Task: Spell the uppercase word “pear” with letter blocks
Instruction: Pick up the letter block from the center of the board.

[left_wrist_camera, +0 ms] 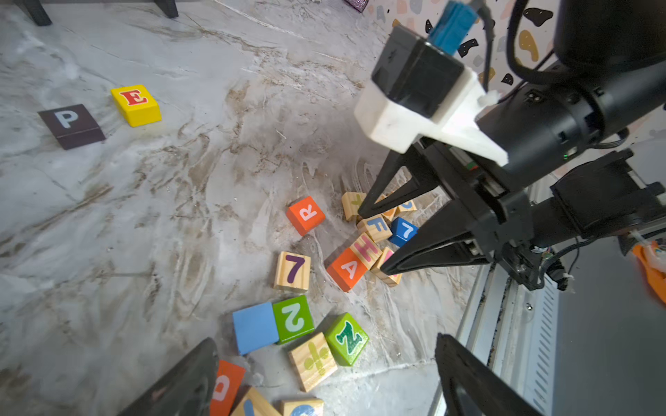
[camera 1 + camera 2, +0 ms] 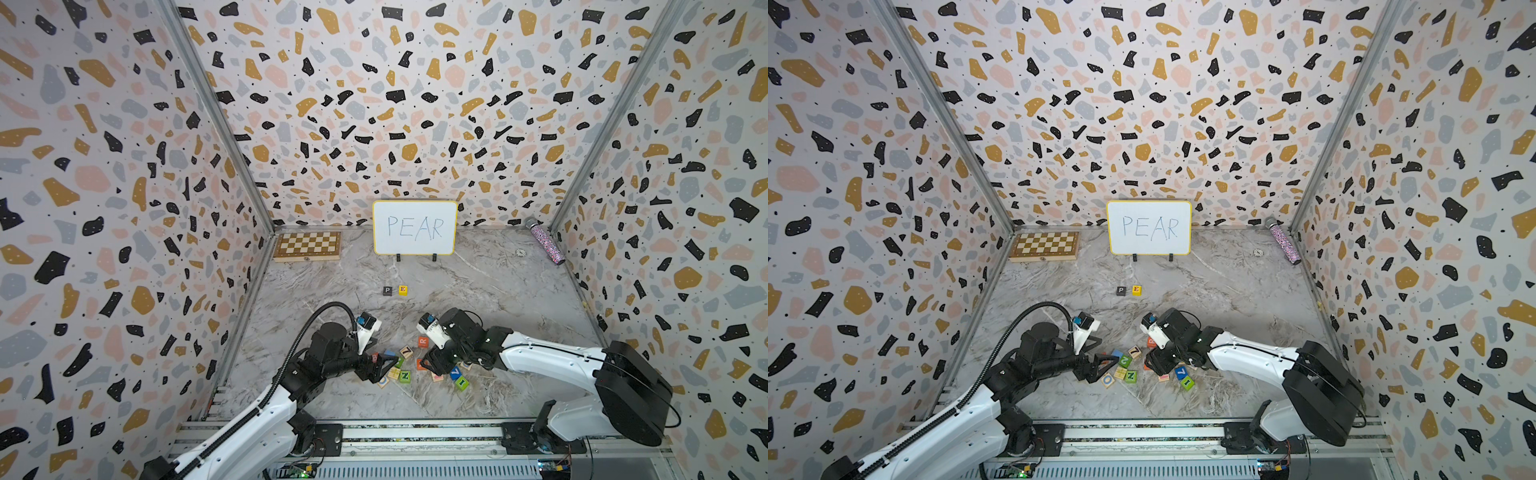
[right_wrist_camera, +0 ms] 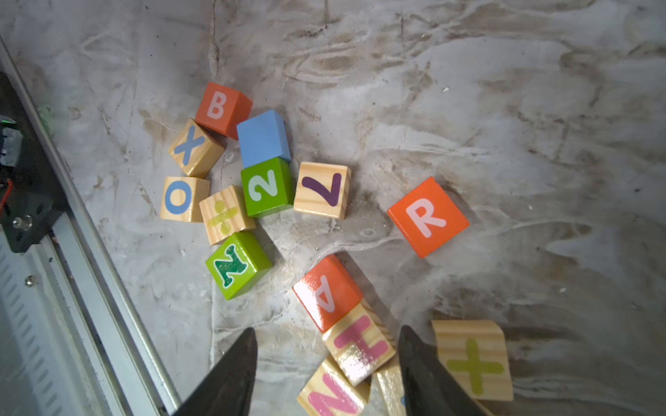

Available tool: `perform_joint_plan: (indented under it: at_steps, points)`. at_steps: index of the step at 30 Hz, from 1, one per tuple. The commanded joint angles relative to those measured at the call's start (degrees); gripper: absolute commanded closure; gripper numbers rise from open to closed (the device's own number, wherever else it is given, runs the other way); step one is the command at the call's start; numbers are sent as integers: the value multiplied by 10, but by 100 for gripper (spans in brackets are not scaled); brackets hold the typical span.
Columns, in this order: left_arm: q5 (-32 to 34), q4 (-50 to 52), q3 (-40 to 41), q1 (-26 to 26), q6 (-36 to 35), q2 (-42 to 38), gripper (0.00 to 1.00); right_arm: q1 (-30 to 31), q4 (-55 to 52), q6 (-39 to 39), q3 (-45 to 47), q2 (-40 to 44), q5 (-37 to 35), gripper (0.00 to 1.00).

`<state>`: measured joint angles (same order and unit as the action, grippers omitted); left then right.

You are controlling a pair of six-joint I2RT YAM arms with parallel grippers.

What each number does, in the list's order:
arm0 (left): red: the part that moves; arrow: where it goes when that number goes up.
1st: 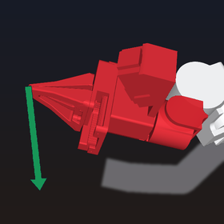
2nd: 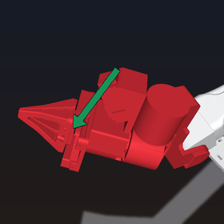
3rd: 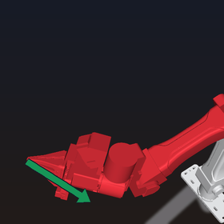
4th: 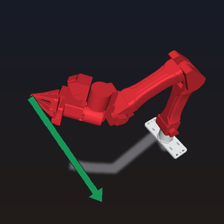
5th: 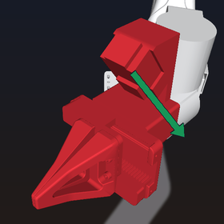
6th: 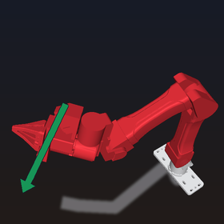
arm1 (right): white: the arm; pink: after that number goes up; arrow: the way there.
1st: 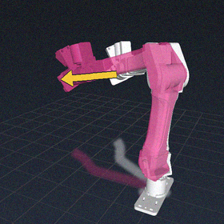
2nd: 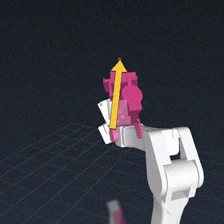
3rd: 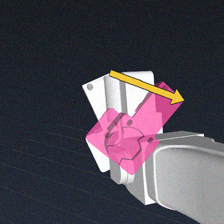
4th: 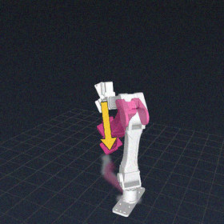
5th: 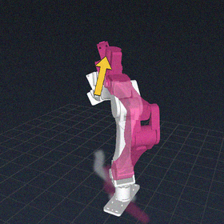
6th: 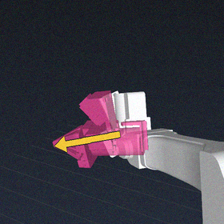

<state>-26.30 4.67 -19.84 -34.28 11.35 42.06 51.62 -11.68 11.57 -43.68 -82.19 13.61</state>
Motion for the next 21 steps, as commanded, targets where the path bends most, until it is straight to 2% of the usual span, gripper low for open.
perform_joint_plan:
  at_steps: [1,9,18,21]
  points:
    - [-7,-24,11,-16,-12,-5,1,4,-58,-41,-50,-30,-8,38]
    - [-11,-36,20,-23,-20,-9,1,27,-112,-104,-107,-113,-12,37]
    - [-5,-37,25,-25,-23,-22,1,28,-102,-123,-119,-142,-22,34]
    - [-3,-37,23,-26,-22,-15,1,29,-106,-128,-121,-151,-20,38]
